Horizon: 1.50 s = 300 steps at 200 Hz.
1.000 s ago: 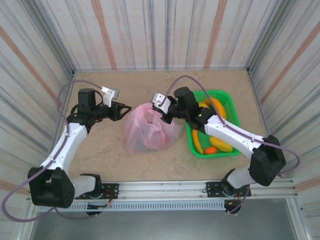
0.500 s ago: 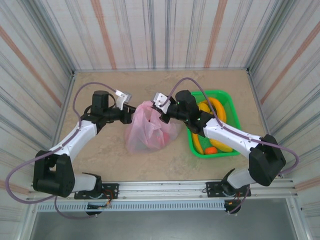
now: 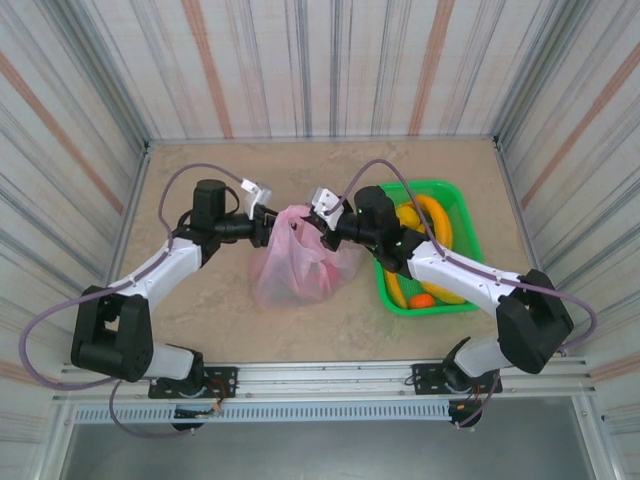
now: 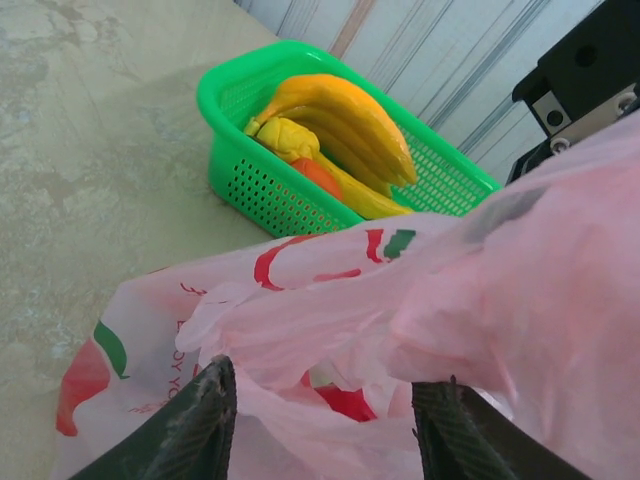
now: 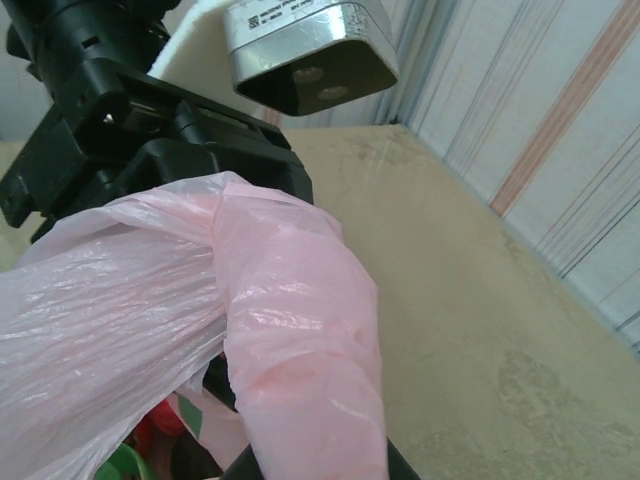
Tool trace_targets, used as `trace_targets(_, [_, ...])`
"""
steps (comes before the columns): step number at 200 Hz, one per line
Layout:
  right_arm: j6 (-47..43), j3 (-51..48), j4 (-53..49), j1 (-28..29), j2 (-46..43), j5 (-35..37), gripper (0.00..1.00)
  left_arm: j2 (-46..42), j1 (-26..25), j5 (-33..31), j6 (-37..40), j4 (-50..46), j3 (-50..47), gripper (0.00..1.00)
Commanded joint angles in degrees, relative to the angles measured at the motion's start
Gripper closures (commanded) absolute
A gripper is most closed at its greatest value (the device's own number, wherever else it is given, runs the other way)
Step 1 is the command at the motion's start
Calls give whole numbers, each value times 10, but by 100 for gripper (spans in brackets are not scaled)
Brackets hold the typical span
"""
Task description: Place the fake fruits into the plastic bag and tie a complex knot
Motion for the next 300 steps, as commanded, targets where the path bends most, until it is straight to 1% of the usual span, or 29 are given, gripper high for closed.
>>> trace_targets(1, [34, -7, 20, -7, -20, -23, 100, 8, -4, 29, -20, 45, -1, 55])
trace_targets(32, [43, -9, 20, -7, -18, -27, 100, 14, -6, 48, -29, 59, -1, 59])
trace_targets(82, [43, -6, 14, -7, -11, -14, 100, 4, -7, 62, -29, 60, -2, 58])
trace_targets(99, [47, -6, 16, -7, -11, -19, 100, 1, -7, 59, -29, 61, -2, 59])
trace_targets(114, [50, -8, 18, -8, -13, -23, 100, 2, -7, 59, -30, 61, -1, 65])
trace_targets(181, [55, -7, 11, -7, -12, -19, 100, 3, -7, 58, -31, 55, 1, 100])
trace_targets(221, [56, -4, -4, -12, -16, -9, 100, -3, -7, 54, -26, 50, -2, 100])
trace_targets(253, [60, 6, -27, -17, -27, -14, 79, -7, -7, 46, -16, 37, -2, 100])
trace_targets(268, [65, 12, -46, -20, -36, -16, 65, -8, -7, 43, -14, 34, -2, 100])
trace_targets(282, [73, 16, -67, -27, -49, -24, 56, -9, -7, 43, -15, 34, -2, 100])
trace_targets(292, [81, 19, -82, -32, -62, -34, 46, -9, -7, 44, -16, 33, -2, 100])
trace_targets(300, [89, 21, -96, -37, -73, -44, 39, -9, -7, 44, -16, 33, -2, 100])
